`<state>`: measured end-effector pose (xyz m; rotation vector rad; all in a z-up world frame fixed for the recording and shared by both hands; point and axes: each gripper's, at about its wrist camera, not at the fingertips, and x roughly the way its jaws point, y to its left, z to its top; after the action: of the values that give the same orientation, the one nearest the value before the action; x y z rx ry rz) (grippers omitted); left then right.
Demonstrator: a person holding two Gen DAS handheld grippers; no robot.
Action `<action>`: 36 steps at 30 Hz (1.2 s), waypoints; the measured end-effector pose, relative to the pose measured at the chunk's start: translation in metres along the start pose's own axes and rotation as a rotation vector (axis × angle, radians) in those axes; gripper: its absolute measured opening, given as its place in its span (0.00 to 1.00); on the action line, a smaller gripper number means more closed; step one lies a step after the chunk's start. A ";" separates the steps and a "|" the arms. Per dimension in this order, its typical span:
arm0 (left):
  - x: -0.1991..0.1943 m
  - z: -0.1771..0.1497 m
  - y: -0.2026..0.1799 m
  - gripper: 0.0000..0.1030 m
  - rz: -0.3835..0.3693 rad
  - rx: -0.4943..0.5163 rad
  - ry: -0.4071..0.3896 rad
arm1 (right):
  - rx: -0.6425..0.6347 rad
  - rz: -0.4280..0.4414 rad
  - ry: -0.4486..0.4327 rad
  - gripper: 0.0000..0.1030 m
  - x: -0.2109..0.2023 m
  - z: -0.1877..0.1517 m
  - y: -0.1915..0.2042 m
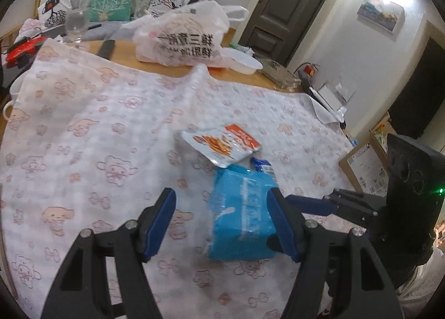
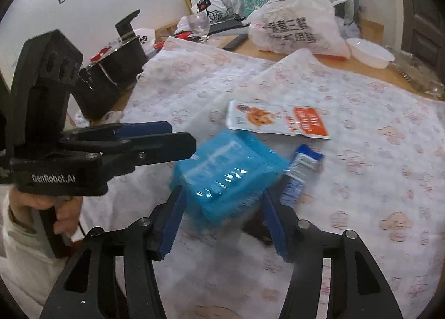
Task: Organize snacks
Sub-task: 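Grasp the blue pack with the right gripper while the left presses against it, then carry the blue pack into the box with the right gripper while the left steadies it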
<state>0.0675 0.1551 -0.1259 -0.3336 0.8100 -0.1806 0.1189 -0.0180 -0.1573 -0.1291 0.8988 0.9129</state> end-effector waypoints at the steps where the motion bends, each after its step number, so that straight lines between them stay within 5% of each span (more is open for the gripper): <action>1: -0.002 0.000 0.003 0.62 -0.004 -0.004 -0.007 | -0.001 -0.007 0.006 0.60 0.004 0.002 0.003; 9: -0.005 -0.001 0.023 0.62 0.006 -0.021 -0.021 | -0.034 -0.076 0.006 0.80 0.041 0.024 0.018; 14: -0.004 -0.003 0.032 0.62 0.025 -0.049 -0.027 | -0.065 -0.111 -0.001 0.82 0.058 0.033 0.026; 27: -0.001 -0.007 0.031 0.62 0.037 -0.053 -0.022 | -0.130 -0.189 0.036 0.82 0.038 0.016 0.013; 33: 0.000 -0.007 0.031 0.62 0.036 -0.054 -0.021 | -0.080 -0.093 0.023 0.81 0.043 0.023 0.015; 36: 0.000 -0.007 0.030 0.62 0.027 -0.054 -0.019 | -0.098 -0.146 0.038 0.64 0.051 0.023 0.017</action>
<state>0.0632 0.1816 -0.1415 -0.3744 0.8014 -0.1304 0.1350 0.0356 -0.1749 -0.2937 0.8683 0.8205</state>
